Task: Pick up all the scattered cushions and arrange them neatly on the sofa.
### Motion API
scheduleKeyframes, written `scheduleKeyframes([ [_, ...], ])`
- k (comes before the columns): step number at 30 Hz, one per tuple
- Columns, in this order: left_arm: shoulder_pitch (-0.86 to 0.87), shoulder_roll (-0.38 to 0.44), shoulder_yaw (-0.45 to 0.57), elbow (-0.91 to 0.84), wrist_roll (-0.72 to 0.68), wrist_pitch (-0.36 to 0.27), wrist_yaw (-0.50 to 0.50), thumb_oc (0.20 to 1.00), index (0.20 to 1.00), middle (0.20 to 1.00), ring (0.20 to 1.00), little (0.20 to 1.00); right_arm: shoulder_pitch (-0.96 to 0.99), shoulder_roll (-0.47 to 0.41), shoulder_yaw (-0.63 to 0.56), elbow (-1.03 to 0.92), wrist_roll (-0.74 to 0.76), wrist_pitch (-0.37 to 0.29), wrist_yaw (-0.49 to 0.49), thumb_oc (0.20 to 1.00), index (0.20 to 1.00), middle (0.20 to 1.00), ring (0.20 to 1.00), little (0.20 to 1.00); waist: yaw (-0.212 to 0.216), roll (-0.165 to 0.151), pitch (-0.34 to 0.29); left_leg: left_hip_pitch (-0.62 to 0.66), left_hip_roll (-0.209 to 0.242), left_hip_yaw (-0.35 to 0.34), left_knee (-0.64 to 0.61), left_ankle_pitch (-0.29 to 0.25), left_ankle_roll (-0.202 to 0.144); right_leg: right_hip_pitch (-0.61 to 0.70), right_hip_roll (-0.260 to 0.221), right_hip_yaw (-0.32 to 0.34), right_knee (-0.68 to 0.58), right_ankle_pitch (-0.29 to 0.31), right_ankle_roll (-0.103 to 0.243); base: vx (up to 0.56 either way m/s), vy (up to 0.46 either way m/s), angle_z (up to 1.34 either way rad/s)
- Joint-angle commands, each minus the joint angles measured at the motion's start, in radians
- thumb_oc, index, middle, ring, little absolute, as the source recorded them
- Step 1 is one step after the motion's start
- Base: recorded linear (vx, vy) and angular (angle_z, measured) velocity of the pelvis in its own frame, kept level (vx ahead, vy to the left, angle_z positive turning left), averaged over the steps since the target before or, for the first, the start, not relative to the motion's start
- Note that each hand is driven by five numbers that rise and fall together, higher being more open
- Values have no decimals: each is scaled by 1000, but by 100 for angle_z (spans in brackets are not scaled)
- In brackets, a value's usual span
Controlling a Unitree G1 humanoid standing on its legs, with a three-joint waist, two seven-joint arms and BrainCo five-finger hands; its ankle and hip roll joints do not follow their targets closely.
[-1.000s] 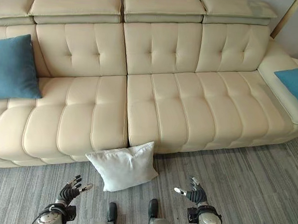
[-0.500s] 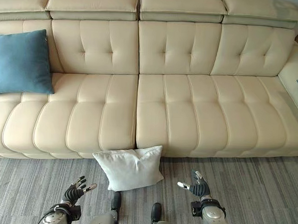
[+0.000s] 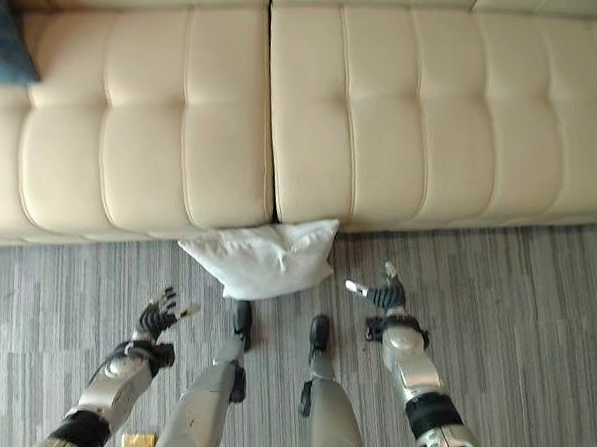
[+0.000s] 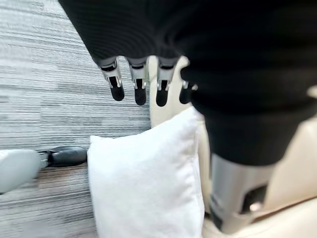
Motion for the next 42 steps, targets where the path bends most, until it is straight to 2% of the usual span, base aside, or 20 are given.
scheduleKeyframes([
  [1,-5,43,19,20,-25,-48,52,1000,1000,1000,1000,1000,9,-37,-11,-29,38,-40,-69,1000,1000,1000,1000,1000,0,-23,-20,-35,7,-33,199,-224,-47,-68,-21,22,165,-179,9,-81,-3,1],
  [2,-59,63,13,32,-24,-55,73,1000,1000,1000,1000,1000,-45,-43,-21,-3,64,-49,-102,1000,1000,1000,1000,1000,-2,-21,-3,-114,7,-39,236,-226,-49,-145,-25,21,199,-179,11,-51,-5,2],
  [4,-94,78,10,35,-21,-59,82,1000,1000,1000,1000,1000,-77,-50,-29,13,81,-54,-119,1000,1000,1000,1000,1000,-3,-18,2,-161,8,-44,257,-229,-50,-189,-28,17,217,-181,11,-69,-12,5],
  [5,-148,103,12,45,-25,-64,95,1000,1000,1000,1000,1000,-135,-70,-42,27,117,-69,-144,1000,1000,1000,1000,1000,-6,-14,24,-237,7,-53,290,-232,-51,-272,-29,16,255,-182,14,-62,-8,7],
  [8,-180,114,13,36,-25,-72,106,1000,1000,1000,1000,1000,-169,-72,-44,20,135,-84,-152,1000,1000,1000,1000,1000,-10,-10,36,-315,8,-62,322,-237,-50,-355,-29,16,290,-187,15,-15,7,11],
  [9,-191,117,17,34,-27,-74,112,1000,1000,1000,1000,1000,-180,-78,-46,14,137,-89,-153,1000,1000,1000,1000,1000,-12,-8,35,-341,10,-72,342,-272,-54,-383,-25,21,313,-216,19,73,-12,9],
  [12,-258,107,7,21,-19,-91,148,1000,1000,1000,1000,1000,-258,-68,-24,-1,159,-120,-158,1000,1000,1000,1000,1000,-15,-8,29,-474,9,-91,384,-280,-48,-530,-24,27,373,-227,20,54,-27,9],
  [16,-321,98,-11,15,-20,-101,168,1000,1000,1000,1000,1000,-328,-66,2,-9,158,-133,-160,1000,1000,1000,1000,1000,-18,-8,13,-557,7,-103,420,-289,-44,-622,-24,29,420,-238,19,30,-13,5],
  [18,-405,99,-41,-3,-7,-114,191,1000,1000,1000,1000,1000,-416,-66,37,-31,158,-149,-157,1000,1000,1000,1000,1000,-20,-11,5,-624,8,-113,442,-294,-43,-695,-26,29,456,-247,20,34,-29,8],
  [26,-601,118,-113,-39,76,-146,282,1000,1000,1000,1000,1000,-586,-50,102,-47,169,-214,-152,1000,1000,1000,1000,1000,-16,-14,-5,-747,6,-122,501,-297,-40,-820,-28,15,538,-263,25,14,-7,3],
  [31,-690,165,-129,-81,266,-127,441,1000,1000,1000,1000,1000,-613,-41,109,-96,164,-272,-148,1000,1000,1000,1000,1000,-3,-4,2,-794,-2,-127,525,-291,-46,-861,-36,1,578,-270,30,-1,-12,5],
  [33,-697,166,-128,-69,276,-129,460,1000,1000,1000,1000,1000,-610,-22,108,-102,196,-293,-136,1000,1000,1000,1000,1000,-2,-4,-2,-801,-3,-129,525,-285,-49,-866,-38,1,577,-271,29,-2,-14,9],
  [36,-712,152,-138,-66,252,-138,439,1000,1000,1000,1000,1000,-616,-6,120,-90,219,-295,-111,1000,1000,1000,1000,1000,-2,-3,-12,-807,-8,-133,523,-280,-49,-875,-38,2,584,-272,25,-1,-3,10],
  [38,-759,106,-184,-74,161,-179,356,1000,1000,1000,1000,1000,-656,20,154,-69,258,-298,-63,1000,1000,1000,1000,1000,-3,-6,-33,-814,-15,-136,514,-277,-48,-883,-35,2,581,-275,20,2,-3,2],
  [39,-779,92,-199,-74,132,-190,326,849,849,849,849,849,-673,26,166,-56,272,-298,-46,420,420,420,420,420,-4,-6,-42,-818,-15,-137,510,-277,-48,-886,-36,2,577,-275,20,0,0,0],
  [40,-796,67,-215,-77,95,-200,302,536,536,536,536,536,-689,33,179,-45,275,-298,-37,200,200,200,200,200,-6,-8,-51,-819,-15,-138,503,-275,-49,-887,-37,1,572,-275,19,0,0,0],
  [41,-815,36,-230,-76,61,-212,284,200,200,200,200,200,-707,40,185,-31,280,-301,-37,200,200,200,200,200,-9,-9,-60,-823,-15,-139,498,-273,-49,-890,-38,0,568,-275,19,0,0,0],
  [42,-817,35,-231,-74,59,-214,283,200,200,200,200,200,-709,39,185,-29,281,-302,-36,200,200,200,200,200,-8,-9,-61,-824,-15,-139,497,-273,-49,-892,-38,0,568,-275,19,0,0,0],
])
